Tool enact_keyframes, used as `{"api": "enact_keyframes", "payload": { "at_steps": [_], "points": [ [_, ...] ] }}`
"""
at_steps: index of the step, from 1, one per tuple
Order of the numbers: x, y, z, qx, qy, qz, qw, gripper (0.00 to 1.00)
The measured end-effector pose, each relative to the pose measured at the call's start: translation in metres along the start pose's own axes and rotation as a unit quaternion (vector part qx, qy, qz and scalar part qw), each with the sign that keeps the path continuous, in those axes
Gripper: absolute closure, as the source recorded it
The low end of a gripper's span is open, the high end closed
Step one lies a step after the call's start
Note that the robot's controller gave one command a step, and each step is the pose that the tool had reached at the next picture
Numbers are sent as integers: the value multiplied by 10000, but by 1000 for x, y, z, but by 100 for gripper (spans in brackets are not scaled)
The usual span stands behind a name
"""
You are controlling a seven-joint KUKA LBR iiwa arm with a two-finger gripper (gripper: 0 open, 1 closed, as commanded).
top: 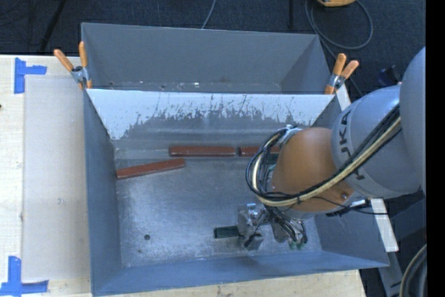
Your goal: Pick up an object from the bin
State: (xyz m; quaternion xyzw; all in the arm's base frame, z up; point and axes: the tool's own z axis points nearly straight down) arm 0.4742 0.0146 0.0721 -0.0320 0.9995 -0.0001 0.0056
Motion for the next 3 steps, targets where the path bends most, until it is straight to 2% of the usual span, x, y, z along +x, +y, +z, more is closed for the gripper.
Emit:
{"api": "enact_keyframes", "payload": {
  "at_steps": [1,2,3],
  "points": [
    [-1,0,1,2,-18,1,10000,0],
    [3,0,3,0,59,-16,10000,100],
    [-37,5,-132,1,7,-128,9999,100]
  ]
}}
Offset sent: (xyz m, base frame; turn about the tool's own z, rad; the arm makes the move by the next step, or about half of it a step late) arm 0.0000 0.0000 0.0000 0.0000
